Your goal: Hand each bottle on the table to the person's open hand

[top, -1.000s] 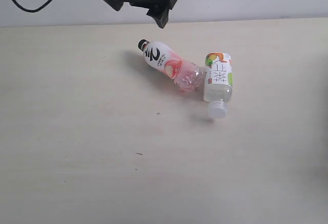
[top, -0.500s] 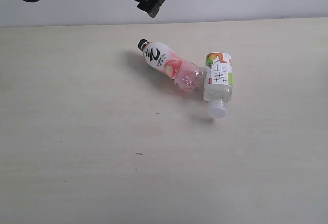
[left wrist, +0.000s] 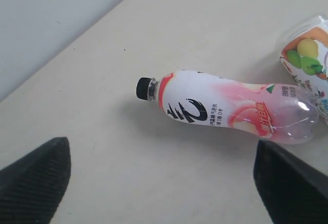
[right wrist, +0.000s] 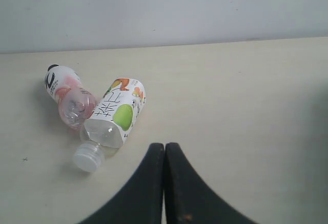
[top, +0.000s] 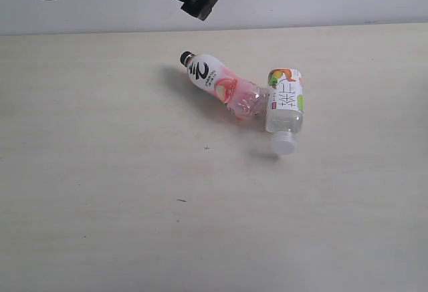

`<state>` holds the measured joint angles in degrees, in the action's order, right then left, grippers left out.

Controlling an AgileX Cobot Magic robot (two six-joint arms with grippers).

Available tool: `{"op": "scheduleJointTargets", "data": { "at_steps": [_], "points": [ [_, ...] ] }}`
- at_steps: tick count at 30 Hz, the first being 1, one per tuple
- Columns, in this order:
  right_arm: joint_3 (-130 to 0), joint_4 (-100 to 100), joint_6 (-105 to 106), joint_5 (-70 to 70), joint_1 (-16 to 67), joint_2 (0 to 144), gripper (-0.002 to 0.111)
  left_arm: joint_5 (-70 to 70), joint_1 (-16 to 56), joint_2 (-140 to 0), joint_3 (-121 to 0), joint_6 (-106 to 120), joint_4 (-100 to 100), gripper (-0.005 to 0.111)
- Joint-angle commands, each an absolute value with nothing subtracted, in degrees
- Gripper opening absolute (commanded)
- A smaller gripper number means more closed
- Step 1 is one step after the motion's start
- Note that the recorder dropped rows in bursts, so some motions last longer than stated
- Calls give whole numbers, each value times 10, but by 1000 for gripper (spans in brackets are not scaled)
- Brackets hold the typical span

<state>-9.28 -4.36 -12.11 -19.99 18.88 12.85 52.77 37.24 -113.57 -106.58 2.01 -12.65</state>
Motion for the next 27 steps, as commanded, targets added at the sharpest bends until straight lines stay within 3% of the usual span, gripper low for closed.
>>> {"op": "scheduleJointTargets", "data": {
  "at_steps": [1, 6, 8, 12, 13, 17, 22, 27],
  "points": [
    [-90, -44, -121, -192, 187, 127, 0, 521, 371, -1134, -1064, 22, -126, 91],
    [-90, -44, -121, -192, 187, 127, 0, 515, 371, -1133, -1019, 25, -105, 89],
    [-90, -44, -121, -192, 187, 127, 0, 493, 371, -1133, -989, 26, -105, 72],
    [-90, -44, -121, -192, 187, 127, 0, 439, 371, -1128, -952, 26, -103, 22],
    [-90, -44, -121, -192, 187, 127, 0, 428, 371, -1128, -948, 26, -103, 2],
    [-90, -44, -121, -192, 187, 127, 0, 386, 371, -1128, -946, 141, -103, 0],
    [-90, -44, -121, -192, 187, 127, 0, 378, 372, -1132, -946, 574, -94, 0],
    [-90, -44, -121, -192, 187, 127, 0, 373, 374, -1154, -946, 801, -88, 0]
  ]
}}
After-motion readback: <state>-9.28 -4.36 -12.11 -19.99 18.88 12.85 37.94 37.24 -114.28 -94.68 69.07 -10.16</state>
